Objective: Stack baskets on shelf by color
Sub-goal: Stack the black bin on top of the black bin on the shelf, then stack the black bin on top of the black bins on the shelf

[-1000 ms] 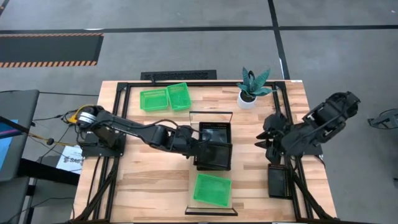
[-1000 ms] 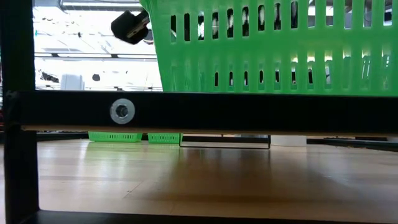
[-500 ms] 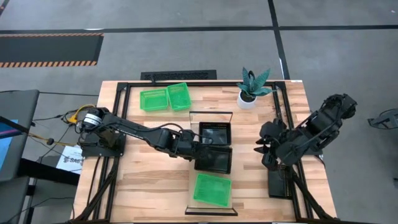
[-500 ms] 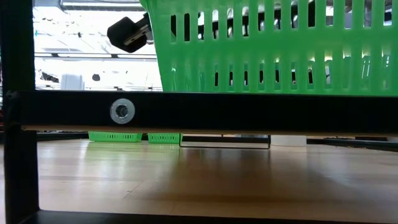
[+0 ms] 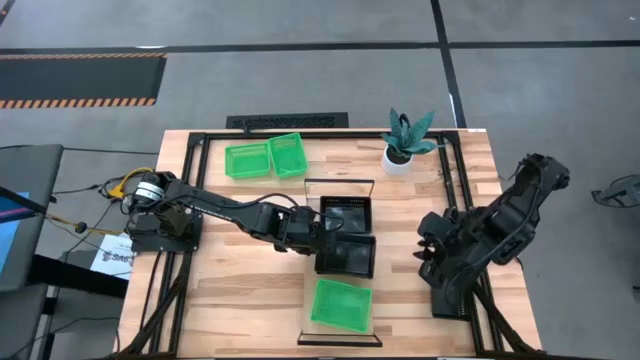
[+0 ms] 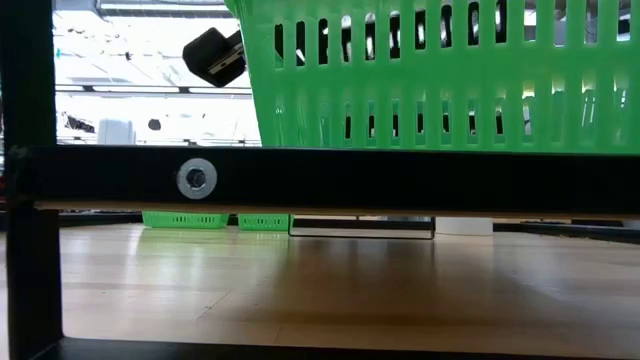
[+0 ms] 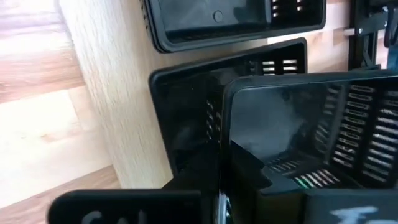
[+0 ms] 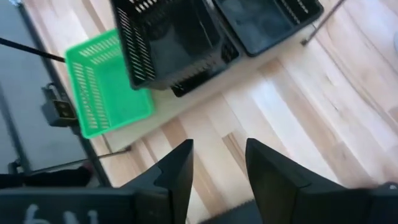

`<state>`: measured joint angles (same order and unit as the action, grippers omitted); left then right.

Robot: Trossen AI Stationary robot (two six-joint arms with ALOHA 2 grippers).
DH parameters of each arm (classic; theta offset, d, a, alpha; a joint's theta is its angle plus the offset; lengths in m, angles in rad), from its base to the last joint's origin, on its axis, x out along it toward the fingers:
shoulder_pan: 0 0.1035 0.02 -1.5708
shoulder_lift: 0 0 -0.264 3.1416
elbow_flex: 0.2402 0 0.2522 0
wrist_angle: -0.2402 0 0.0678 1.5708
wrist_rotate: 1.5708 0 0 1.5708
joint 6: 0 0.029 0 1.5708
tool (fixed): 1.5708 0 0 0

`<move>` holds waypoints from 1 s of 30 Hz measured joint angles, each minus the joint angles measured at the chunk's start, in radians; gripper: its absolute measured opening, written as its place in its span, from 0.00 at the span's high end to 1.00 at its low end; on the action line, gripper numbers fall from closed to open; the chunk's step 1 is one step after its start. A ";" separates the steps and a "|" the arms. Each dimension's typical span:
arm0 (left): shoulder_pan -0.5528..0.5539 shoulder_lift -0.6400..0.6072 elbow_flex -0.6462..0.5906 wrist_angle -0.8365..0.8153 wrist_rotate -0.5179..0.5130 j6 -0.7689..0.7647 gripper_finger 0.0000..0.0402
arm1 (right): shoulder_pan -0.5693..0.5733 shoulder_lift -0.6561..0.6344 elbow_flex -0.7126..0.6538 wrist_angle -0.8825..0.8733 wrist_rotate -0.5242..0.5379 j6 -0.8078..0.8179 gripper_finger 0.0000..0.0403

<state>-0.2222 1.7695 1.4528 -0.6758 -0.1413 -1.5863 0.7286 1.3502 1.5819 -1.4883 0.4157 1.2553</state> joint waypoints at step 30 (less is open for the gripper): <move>-0.009 -0.186 0.005 -0.046 -0.015 0.321 0.63 | -0.007 0.012 -0.374 0.206 -0.239 0.330 0.55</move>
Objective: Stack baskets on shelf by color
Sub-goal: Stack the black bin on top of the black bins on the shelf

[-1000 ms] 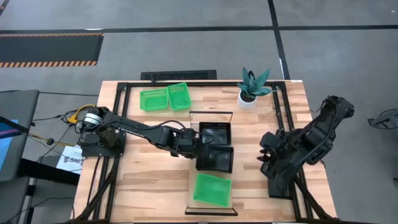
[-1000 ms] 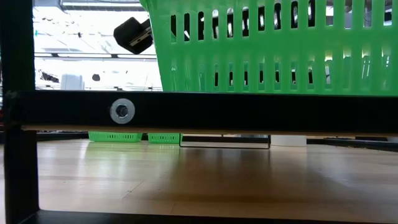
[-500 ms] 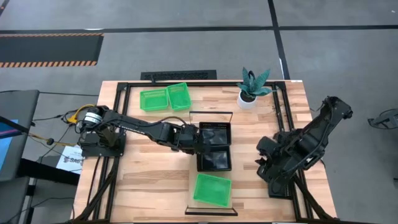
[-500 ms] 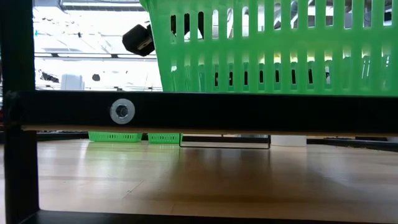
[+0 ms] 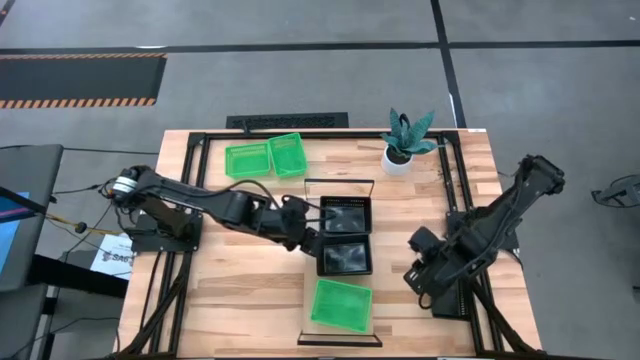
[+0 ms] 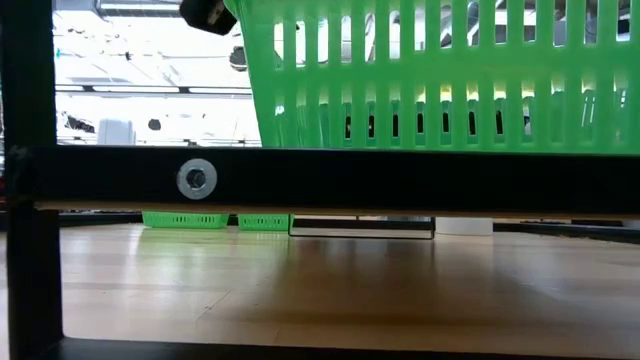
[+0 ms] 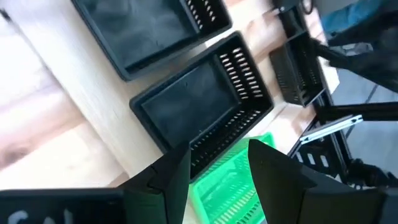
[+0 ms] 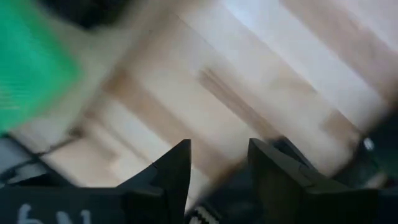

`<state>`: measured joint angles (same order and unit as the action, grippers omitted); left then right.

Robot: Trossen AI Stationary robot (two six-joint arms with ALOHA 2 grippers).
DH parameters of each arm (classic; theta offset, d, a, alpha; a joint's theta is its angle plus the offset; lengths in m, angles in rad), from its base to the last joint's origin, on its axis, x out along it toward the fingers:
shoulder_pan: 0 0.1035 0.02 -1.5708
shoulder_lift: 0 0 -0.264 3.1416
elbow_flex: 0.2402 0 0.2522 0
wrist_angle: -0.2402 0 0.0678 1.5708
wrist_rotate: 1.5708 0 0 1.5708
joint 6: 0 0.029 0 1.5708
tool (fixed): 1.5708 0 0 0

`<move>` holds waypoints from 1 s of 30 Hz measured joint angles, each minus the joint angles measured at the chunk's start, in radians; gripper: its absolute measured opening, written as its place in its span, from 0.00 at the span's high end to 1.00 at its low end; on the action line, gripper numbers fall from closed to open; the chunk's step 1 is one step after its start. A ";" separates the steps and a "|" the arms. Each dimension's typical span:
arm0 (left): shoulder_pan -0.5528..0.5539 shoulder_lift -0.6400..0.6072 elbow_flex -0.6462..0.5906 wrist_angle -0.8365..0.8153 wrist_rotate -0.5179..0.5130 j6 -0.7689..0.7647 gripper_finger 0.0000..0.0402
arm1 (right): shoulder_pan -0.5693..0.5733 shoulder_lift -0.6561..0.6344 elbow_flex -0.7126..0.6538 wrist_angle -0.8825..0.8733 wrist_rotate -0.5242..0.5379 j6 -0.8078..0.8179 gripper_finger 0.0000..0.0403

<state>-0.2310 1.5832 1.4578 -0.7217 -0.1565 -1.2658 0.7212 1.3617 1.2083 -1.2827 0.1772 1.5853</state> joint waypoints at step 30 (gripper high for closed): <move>-0.010 -0.057 0.000 0.016 -0.094 0.172 0.63 | 0.327 0.183 -0.216 0.449 -0.182 0.498 0.54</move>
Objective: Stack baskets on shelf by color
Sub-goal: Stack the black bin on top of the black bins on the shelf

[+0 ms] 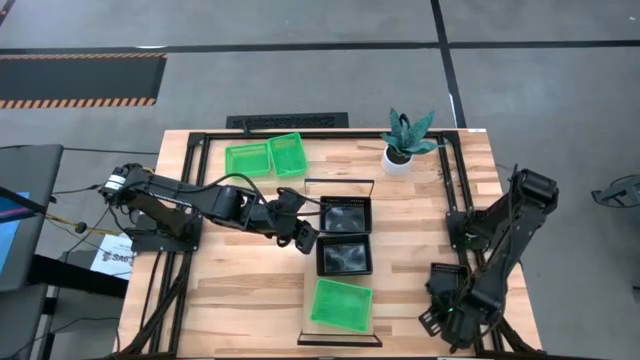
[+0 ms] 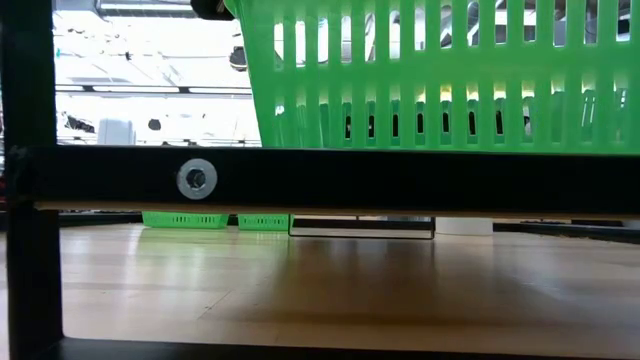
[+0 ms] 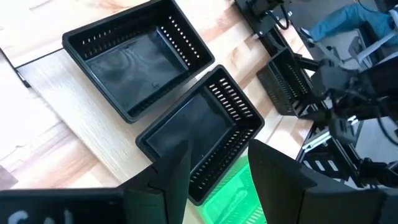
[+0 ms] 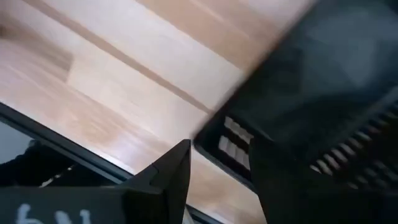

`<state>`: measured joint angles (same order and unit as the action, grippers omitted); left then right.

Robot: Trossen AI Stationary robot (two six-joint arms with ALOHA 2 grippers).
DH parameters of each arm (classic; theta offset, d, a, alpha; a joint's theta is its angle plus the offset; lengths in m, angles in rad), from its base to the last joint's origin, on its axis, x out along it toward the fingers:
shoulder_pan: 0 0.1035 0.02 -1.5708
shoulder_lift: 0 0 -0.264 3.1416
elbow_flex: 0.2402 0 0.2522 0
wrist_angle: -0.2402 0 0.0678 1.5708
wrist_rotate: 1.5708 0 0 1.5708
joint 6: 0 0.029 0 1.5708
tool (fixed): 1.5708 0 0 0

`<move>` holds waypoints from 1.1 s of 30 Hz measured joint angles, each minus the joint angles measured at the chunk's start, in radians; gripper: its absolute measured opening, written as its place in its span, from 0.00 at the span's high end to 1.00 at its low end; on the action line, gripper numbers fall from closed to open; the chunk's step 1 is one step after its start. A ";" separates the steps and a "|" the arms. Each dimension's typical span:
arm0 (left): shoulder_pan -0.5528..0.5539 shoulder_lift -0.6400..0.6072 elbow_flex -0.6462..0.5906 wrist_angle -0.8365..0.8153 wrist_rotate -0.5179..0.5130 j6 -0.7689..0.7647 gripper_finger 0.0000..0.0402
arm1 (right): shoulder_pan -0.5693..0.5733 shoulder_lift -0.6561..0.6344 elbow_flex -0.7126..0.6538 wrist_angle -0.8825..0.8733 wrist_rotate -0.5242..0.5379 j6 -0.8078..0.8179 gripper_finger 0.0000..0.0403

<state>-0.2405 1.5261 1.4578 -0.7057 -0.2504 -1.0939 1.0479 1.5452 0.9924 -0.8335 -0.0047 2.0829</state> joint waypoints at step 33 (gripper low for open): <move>0.099 0.001 -0.001 0.135 0.202 -0.042 0.63 | -0.160 0.100 0.562 -0.731 0.168 -0.606 0.99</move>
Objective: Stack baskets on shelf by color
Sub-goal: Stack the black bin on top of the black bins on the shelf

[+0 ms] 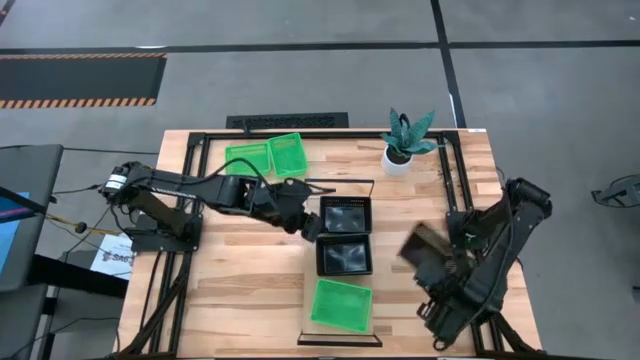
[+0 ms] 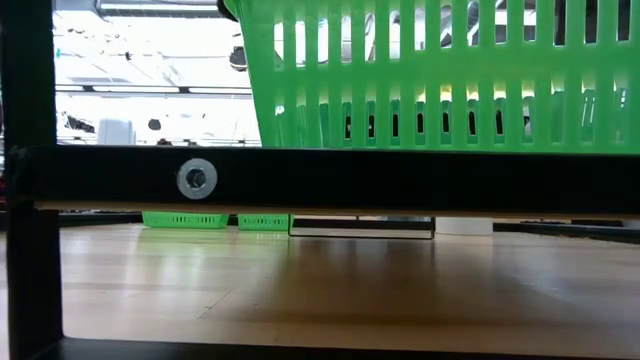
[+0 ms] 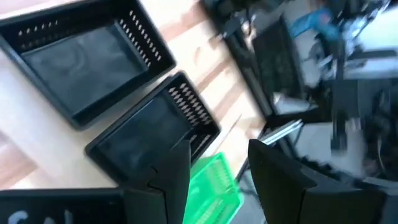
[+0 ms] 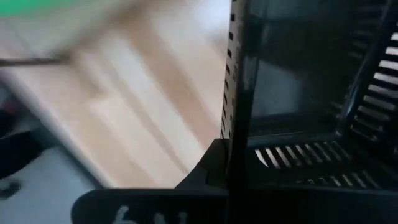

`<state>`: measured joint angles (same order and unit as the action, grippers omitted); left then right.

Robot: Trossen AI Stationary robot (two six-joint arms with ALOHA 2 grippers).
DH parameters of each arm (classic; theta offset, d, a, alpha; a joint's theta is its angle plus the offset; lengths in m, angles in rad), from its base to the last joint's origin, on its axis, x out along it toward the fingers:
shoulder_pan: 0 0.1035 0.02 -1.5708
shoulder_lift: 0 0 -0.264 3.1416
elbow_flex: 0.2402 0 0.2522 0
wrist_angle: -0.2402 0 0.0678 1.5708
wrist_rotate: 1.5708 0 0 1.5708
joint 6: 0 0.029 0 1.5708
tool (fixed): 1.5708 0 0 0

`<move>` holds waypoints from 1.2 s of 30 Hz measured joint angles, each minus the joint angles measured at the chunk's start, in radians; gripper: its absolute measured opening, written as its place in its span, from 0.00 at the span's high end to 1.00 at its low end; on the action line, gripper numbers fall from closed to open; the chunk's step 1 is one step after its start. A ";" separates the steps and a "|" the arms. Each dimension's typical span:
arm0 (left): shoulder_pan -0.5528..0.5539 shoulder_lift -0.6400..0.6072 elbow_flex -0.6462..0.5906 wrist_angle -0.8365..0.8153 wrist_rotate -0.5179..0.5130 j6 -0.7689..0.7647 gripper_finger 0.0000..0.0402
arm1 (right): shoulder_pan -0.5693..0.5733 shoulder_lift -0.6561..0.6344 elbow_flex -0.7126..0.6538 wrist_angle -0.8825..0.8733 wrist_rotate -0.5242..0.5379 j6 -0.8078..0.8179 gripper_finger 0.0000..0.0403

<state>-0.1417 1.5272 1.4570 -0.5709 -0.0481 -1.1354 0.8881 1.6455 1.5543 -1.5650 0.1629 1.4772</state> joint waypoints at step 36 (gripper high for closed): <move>0.137 0.080 0.000 0.212 0.169 0.014 0.48 | -0.388 0.011 0.073 0.179 0.202 -0.735 0.99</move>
<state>-0.0051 1.6068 1.4570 -0.3588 0.1206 -1.1217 0.4996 1.6569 1.6276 -1.3858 0.3653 0.7423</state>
